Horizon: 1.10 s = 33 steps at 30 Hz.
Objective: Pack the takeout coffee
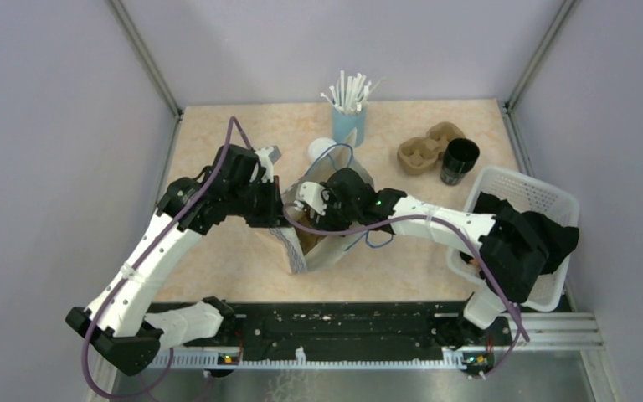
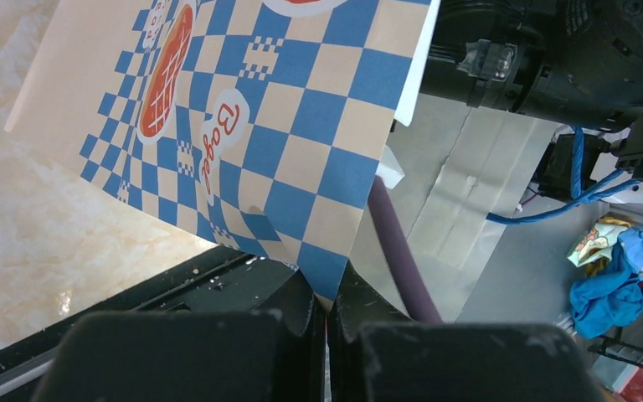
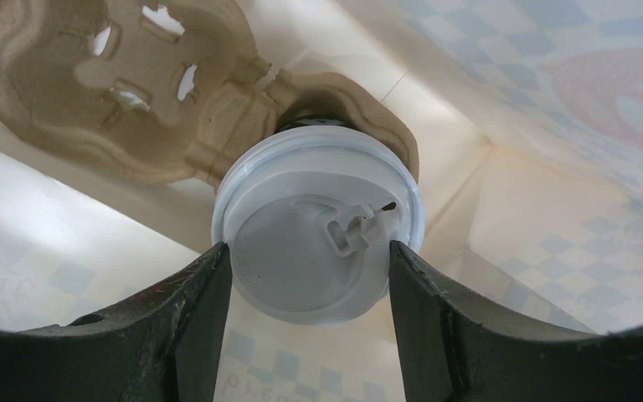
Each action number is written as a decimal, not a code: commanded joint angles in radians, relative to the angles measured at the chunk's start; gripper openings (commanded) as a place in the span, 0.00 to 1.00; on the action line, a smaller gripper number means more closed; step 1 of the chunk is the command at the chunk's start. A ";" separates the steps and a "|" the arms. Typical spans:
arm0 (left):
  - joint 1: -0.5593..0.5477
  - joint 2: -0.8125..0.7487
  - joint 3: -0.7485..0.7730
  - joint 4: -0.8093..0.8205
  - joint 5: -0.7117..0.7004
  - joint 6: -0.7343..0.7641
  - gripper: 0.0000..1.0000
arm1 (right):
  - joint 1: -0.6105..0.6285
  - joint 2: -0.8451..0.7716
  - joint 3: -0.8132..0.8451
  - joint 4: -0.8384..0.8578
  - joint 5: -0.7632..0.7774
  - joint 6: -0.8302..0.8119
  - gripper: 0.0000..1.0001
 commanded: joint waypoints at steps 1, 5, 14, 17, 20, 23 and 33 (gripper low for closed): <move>0.000 -0.005 0.032 -0.035 -0.019 0.013 0.01 | 0.006 0.093 0.010 -0.119 -0.126 -0.015 0.61; 0.000 0.005 0.041 -0.057 -0.050 0.034 0.01 | 0.012 0.133 0.014 -0.124 -0.119 -0.018 0.61; 0.000 0.008 0.051 -0.084 -0.119 0.062 0.01 | 0.019 0.179 -0.023 -0.102 -0.113 -0.002 0.61; 0.001 0.018 0.063 -0.092 -0.134 0.073 0.01 | 0.019 0.168 -0.069 -0.084 -0.101 0.007 0.61; 0.002 0.026 0.066 -0.093 -0.132 0.078 0.01 | 0.019 0.166 -0.082 -0.079 -0.083 0.017 0.62; 0.001 0.029 0.065 -0.095 -0.132 0.079 0.01 | 0.018 0.161 -0.030 -0.106 -0.071 0.025 0.65; 0.002 -0.006 0.022 -0.066 -0.132 0.058 0.01 | 0.019 0.117 0.134 -0.180 -0.072 0.044 0.79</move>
